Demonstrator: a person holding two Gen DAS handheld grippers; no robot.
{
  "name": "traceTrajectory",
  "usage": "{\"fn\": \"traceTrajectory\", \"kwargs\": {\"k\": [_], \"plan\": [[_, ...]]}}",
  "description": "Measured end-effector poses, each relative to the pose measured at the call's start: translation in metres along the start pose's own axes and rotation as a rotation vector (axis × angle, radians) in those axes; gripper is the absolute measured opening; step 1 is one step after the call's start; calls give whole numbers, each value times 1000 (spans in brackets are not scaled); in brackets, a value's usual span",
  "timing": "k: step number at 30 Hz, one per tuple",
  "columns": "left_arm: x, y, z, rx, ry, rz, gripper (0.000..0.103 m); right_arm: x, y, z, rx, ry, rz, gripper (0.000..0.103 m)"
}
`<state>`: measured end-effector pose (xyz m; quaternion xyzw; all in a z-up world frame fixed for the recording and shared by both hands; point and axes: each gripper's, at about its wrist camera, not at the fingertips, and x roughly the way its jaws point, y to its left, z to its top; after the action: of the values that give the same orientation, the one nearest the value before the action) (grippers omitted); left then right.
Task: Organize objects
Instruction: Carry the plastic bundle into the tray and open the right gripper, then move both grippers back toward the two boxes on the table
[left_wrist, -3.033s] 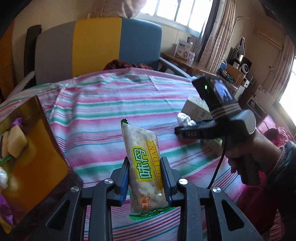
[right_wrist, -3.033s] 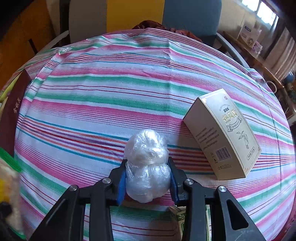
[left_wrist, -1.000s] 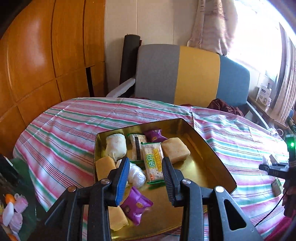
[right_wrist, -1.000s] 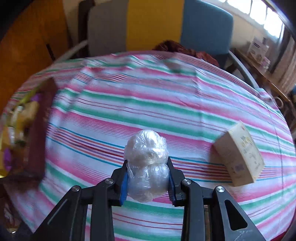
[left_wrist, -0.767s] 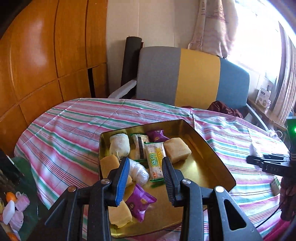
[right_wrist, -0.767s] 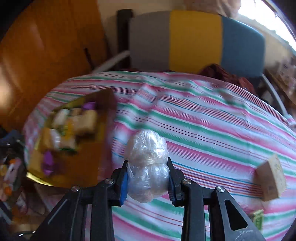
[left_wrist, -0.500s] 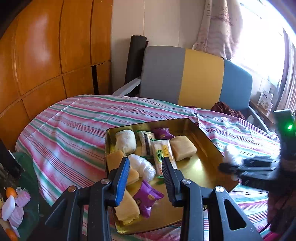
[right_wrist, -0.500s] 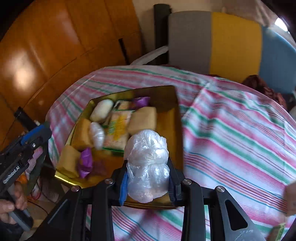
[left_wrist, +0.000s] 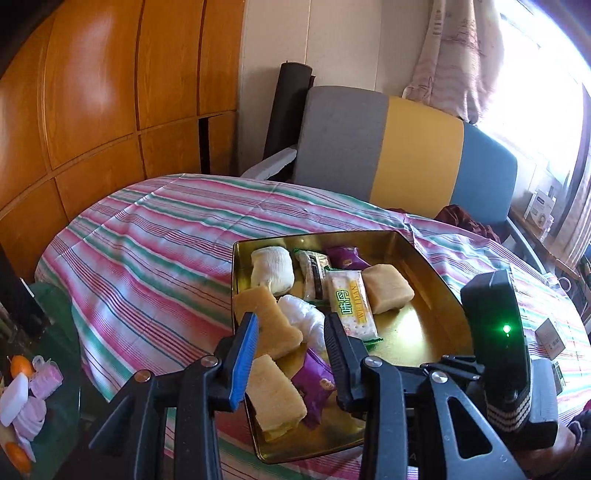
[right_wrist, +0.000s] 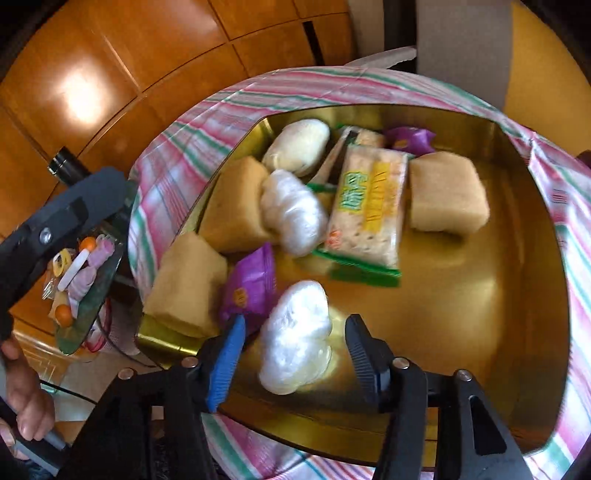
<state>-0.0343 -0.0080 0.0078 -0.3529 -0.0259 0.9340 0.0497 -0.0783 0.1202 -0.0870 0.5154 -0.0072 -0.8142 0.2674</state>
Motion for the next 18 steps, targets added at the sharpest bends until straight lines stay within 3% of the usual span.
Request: {"fn": "traceTrajectory", "kwargs": {"k": [9,18], "plan": [[1,-4,-1,7,4,-6,37,-28,-10,-8,73,-95,21,60],[-2,-15,-5,34,14,-26,37,-74,-38,-26,156,-183,-41,65]]}}
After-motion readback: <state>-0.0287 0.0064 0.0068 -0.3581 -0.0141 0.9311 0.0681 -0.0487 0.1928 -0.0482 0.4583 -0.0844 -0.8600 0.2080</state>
